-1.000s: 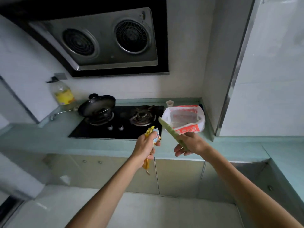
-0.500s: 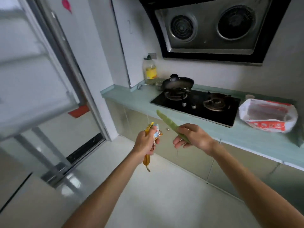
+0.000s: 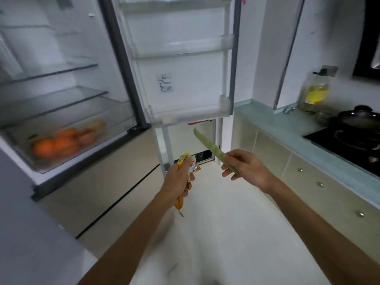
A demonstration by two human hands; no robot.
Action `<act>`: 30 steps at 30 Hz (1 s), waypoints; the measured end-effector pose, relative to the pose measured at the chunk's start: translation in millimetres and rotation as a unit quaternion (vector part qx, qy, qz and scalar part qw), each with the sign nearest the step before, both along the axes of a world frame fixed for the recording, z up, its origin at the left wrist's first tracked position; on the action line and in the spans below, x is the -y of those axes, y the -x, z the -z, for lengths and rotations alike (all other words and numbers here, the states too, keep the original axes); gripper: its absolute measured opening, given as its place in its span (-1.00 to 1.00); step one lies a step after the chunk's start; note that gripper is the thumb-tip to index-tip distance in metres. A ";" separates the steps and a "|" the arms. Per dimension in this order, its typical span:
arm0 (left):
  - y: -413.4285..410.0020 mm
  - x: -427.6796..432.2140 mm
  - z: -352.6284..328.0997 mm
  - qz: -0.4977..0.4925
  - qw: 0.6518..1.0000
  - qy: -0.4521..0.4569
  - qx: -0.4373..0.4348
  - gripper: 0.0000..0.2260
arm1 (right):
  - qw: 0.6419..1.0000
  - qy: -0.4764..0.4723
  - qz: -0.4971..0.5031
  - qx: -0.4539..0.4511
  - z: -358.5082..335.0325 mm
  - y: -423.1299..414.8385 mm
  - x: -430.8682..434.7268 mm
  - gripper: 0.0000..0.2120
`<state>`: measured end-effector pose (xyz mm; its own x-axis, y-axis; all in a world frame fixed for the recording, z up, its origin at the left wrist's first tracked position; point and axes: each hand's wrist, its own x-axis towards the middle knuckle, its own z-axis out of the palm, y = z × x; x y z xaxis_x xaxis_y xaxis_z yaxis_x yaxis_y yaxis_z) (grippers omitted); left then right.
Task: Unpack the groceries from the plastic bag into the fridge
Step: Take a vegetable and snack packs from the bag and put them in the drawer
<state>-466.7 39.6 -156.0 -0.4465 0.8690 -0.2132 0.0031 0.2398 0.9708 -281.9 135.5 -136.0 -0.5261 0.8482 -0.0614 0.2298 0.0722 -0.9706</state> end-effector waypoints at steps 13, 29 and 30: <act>214.3 -32.3 -44.5 -0.218 0.974 -0.043 -0.047 -0.73 | 0.964 -0.185 -0.189 0.012 -24.8 285.9 -122.0 -0.96; 382.8 3.3 -98.0 -0.330 0.940 -0.084 -0.035 -0.65 | 0.839 -0.394 -0.373 0.043 -78.5 599.2 -139.5 -0.84; 391.5 8.1 -100.0 -0.316 0.944 -0.097 -0.003 -0.65 | 0.835 -0.408 -0.363 0.069 -74.3 610.4 -142.0 -0.85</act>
